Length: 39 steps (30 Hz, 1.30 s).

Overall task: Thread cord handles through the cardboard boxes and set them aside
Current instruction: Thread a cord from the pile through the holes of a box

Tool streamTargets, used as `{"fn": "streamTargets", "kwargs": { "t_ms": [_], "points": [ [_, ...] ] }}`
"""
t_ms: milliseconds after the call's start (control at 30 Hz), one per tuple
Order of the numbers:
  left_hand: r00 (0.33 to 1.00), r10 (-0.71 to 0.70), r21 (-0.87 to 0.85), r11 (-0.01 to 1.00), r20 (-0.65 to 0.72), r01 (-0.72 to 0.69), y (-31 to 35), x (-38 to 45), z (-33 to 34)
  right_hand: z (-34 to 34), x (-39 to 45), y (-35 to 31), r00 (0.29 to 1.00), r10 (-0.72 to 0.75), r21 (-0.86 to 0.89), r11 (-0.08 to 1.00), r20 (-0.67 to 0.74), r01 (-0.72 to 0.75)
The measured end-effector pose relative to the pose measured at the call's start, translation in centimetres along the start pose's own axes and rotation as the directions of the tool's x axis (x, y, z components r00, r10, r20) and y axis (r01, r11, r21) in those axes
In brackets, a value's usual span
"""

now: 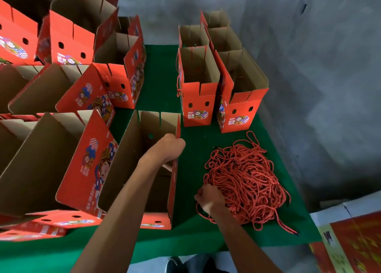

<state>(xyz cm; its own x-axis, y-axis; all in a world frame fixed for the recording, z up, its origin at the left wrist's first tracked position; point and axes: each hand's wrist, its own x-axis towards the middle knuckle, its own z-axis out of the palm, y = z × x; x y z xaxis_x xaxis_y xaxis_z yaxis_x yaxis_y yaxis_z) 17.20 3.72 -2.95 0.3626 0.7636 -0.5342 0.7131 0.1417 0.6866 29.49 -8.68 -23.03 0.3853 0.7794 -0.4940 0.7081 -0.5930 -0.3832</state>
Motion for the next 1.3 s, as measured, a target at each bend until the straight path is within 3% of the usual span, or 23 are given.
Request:
{"fn": "streamTargets", "kwargs": {
  "t_ms": [100, 200, 300, 367, 400, 467, 533, 667, 800, 867, 1067, 1167, 1300],
  "points": [
    [0.999, -0.017, -0.029, 0.999, -0.03, 0.016, -0.1, 0.0, -0.2, 0.1, 0.0, -0.2, 1.0, -0.017, 0.036, 0.999, 0.005, 0.017],
    [0.999, -0.028, -0.017, 0.999, -0.029, 0.028, -0.5, 0.0, -0.8, -0.4, 0.2, -0.9, 0.995, -0.094, 0.316, 0.944, -0.011, 0.093],
    [0.998, -0.062, -0.024, 0.998, -0.026, 0.061, -0.9, -0.4, -1.5, -2.0, -0.4, -2.5, 0.955, -0.282, 0.649, 0.711, -0.09, 0.271],
    [0.998, -0.064, -0.016, 0.998, -0.02, 0.064, -1.0, -0.7, -1.7, -3.4, -0.8, -4.0, 0.938, -0.321, 0.805, 0.518, -0.129, 0.288],
    [0.998, -0.062, -0.012, 0.998, -0.019, 0.062, -1.1, -0.7, -1.7, -4.0, -0.8, -4.6, 0.939, -0.307, 0.84, 0.457, -0.158, 0.291],
    [0.998, -0.062, -0.022, 0.998, -0.02, 0.061, -1.1, -0.7, -1.7, -4.3, -0.6, -4.9, 0.954, -0.234, 0.853, 0.443, -0.187, 0.275],
    [0.998, -0.065, -0.043, 0.997, -0.018, 0.064, -1.2, -0.8, -1.7, -3.9, -0.2, -3.7, 0.974, -0.174, 0.818, 0.534, -0.142, 0.215],
    [0.997, -0.073, -0.063, 0.995, -0.013, 0.072, -1.5, -0.8, -1.9, -2.4, 0.1, -0.4, 0.988, -0.149, 0.568, 0.816, 0.025, 0.109],
    [0.996, -0.085, -0.047, 0.995, -0.014, 0.084, -1.5, -0.8, -1.9, -1.2, 0.1, 0.4, 0.96, -0.171, 0.267, 0.936, -0.221, 0.229],
    [0.997, -0.08, -0.037, 0.996, -0.01, 0.079, -1.3, -0.9, -1.9, -0.8, 0.5, 0.1, 0.944, -0.193, 0.147, 0.96, -0.267, 0.238],
    [0.996, -0.09, -0.058, 0.994, -0.008, 0.089, -1.1, -1.0, -1.8, -1.2, 2.8, -3.8, 0.93, -0.327, -0.056, 0.945, -0.168, 0.322],
    [0.996, -0.094, -0.096, 0.991, -0.002, 0.094, -1.2, -1.0, -1.9, -1.0, 4.3, -5.4, 0.945, -0.311, -0.155, 0.943, -0.099, 0.294],
    [0.996, -0.09, -0.149, 0.984, 0.024, 0.092, -1.8, -1.0, -2.4, -0.4, 5.9, -6.5, 0.942, -0.308, -0.23, 0.934, -0.13, 0.274]
  ]
}}
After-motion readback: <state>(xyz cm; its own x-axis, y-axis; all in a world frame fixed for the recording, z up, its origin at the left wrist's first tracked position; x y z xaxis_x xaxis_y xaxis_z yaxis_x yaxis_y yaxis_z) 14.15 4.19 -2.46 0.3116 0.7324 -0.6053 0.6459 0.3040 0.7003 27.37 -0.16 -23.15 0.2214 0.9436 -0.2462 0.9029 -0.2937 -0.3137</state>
